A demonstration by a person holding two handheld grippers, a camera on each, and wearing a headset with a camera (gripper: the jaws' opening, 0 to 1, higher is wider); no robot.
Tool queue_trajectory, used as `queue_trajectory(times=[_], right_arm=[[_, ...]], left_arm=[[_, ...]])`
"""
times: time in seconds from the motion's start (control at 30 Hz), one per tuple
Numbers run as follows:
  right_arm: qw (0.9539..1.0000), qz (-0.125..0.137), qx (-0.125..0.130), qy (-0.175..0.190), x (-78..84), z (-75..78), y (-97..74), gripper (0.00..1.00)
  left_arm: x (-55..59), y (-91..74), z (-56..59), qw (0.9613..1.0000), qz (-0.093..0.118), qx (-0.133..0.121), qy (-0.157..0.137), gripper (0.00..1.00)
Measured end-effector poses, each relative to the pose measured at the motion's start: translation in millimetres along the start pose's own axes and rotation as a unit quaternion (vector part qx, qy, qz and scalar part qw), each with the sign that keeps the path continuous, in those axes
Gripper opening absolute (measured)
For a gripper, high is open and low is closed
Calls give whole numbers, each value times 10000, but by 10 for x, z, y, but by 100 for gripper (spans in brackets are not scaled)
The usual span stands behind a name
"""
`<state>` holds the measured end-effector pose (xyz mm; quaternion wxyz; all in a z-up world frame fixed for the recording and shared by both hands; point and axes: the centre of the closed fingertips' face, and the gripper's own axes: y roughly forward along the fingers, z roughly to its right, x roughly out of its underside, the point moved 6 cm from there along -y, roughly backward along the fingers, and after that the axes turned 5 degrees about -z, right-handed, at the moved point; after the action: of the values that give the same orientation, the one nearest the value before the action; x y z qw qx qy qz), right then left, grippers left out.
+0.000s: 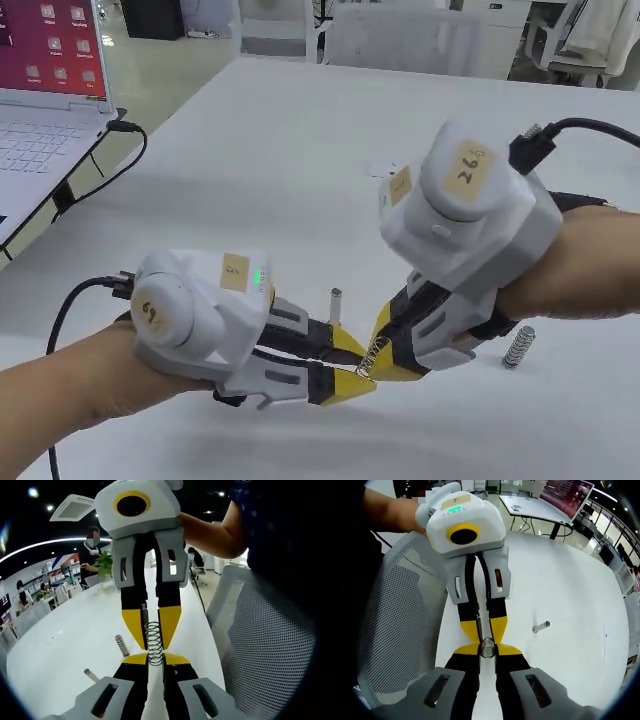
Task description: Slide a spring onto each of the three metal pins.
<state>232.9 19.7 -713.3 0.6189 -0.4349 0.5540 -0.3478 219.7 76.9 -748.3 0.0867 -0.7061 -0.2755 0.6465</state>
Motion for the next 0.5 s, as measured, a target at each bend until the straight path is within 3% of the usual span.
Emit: queue_trajectory(times=[0.5], right_arm=[[9999, -142, -37, -71, -13, 46, -11, 8]], left_arm=[[0, 9, -40, 9999, 49, -81, -53, 2]])
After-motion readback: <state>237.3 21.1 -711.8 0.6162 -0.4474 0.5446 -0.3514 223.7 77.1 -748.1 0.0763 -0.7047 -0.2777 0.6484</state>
